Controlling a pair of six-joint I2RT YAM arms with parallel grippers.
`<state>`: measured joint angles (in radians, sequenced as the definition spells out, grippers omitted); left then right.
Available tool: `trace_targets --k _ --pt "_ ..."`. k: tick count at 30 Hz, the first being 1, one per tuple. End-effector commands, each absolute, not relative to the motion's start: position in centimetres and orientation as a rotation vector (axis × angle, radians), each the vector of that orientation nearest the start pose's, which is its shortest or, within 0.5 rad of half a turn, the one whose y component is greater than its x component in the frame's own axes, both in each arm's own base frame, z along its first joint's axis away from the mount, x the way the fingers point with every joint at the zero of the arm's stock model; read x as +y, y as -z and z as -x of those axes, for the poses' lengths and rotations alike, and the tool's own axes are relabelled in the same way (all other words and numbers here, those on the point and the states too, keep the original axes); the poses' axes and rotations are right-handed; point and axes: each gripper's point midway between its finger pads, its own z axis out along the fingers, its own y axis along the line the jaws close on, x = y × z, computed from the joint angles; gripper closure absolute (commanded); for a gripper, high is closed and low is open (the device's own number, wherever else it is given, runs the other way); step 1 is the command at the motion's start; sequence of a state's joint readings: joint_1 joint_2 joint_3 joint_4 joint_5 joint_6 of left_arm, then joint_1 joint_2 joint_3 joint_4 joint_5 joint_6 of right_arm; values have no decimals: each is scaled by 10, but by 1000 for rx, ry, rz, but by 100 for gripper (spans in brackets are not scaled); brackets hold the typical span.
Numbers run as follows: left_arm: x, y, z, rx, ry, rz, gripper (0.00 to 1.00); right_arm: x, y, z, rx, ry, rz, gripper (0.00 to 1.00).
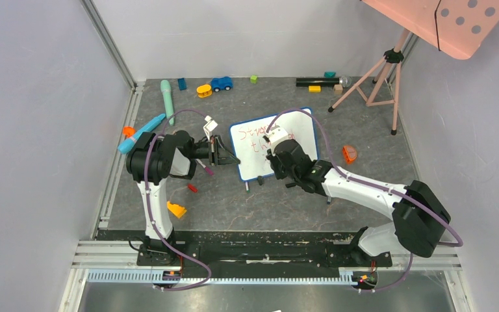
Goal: Write a sentence on the whiteboard
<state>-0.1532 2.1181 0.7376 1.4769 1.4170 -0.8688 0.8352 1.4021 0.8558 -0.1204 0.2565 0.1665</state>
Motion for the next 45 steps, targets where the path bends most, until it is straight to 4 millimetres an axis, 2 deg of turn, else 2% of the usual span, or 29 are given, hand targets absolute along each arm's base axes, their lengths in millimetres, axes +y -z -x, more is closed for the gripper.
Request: trace_targets --k 1,8,12,17,22,28,33,45 --pt "-231 -96 -292 1672 1761 -857 98 257 -113 -289 2134 -253 589 100" --pt "-231 -96 -292 1673 1761 -855 98 254 -99 -278 2169 -271 618 100" --pt "-231 -96 -292 1673 1761 -855 98 253 -98 -276 2169 -271 622 100" --pt "-231 -96 -292 1673 1762 -856 98 258 -109 -279 2148 -297 617 100" --pt "-231 -96 -292 1675 1764 -855 98 265 -135 -281 2084 -350 602 100" --pt "-231 -96 -293 1676 1764 -853 98 263 -160 -288 2025 -344 573 100" --pt "-231 -96 -293 1675 1765 -854 98 263 -163 -295 2025 -315 568 100" --pt "-231 -96 -292 1674 1764 -857 98 256 -152 -304 2058 -263 561 100"
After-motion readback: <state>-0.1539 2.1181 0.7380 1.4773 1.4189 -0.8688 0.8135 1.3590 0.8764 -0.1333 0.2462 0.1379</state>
